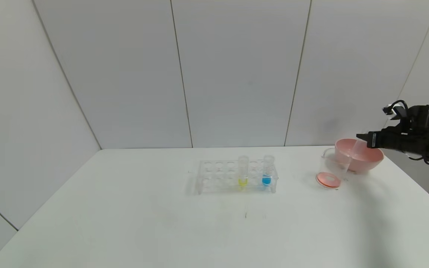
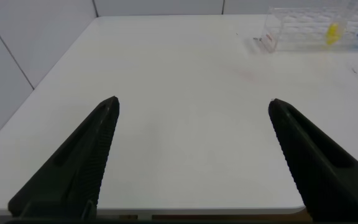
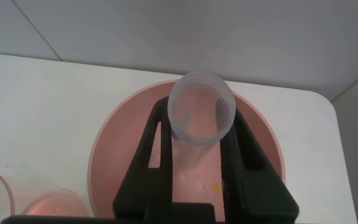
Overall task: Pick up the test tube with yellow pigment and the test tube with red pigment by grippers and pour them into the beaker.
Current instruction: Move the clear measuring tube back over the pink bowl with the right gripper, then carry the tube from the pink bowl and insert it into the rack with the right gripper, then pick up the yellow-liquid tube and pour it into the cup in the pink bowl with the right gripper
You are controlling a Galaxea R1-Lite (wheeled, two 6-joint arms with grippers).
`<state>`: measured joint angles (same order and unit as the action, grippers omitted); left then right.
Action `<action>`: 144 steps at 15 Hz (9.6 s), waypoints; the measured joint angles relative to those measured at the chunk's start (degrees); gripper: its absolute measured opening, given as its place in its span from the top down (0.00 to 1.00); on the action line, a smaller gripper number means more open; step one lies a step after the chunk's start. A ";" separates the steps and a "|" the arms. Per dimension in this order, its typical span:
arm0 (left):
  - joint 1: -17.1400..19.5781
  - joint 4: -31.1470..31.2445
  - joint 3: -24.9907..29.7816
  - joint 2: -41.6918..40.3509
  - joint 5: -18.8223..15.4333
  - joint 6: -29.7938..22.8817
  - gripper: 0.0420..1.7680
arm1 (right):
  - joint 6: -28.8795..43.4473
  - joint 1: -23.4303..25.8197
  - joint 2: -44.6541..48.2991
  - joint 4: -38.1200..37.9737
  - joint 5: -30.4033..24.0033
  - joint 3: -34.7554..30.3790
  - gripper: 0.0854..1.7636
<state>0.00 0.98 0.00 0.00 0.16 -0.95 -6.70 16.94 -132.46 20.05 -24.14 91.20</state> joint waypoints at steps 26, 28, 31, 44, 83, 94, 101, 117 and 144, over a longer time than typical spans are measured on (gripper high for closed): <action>0.00 0.00 0.00 0.00 0.00 0.00 0.03 | 3.95 -9.86 28.82 0.15 14.73 -23.20 0.06; 0.00 0.00 0.00 0.00 0.00 0.00 0.03 | 5.10 -13.18 34.47 0.17 18.07 -29.65 0.05; 0.00 0.00 0.00 0.00 0.00 0.00 0.03 | 8.07 -20.64 42.06 0.41 24.32 -39.11 0.05; 0.00 0.00 0.00 0.00 0.00 0.00 0.03 | 20.30 -51.26 47.08 0.85 48.49 -50.05 0.04; 0.00 0.00 0.00 0.00 0.00 0.00 0.03 | 24.25 -60.64 -3.67 5.05 63.96 -4.35 0.03; 0.00 0.00 0.00 0.00 0.00 0.00 0.03 | 23.75 -59.22 -6.29 5.21 63.73 -1.82 0.03; 0.00 0.00 0.00 0.00 0.00 0.00 0.03 | 23.67 -59.25 -6.16 5.03 63.66 -1.76 0.03; 0.00 0.00 0.00 0.00 -0.02 0.02 0.03 | 23.31 -59.66 -5.96 4.85 63.82 -1.95 0.74; 0.00 0.00 0.00 0.00 -0.02 0.00 0.03 | 17.59 -60.18 8.42 1.21 57.75 -7.57 0.74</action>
<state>0.00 0.98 0.00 0.00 0.13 -0.95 10.89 -43.24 -124.04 21.26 33.61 83.63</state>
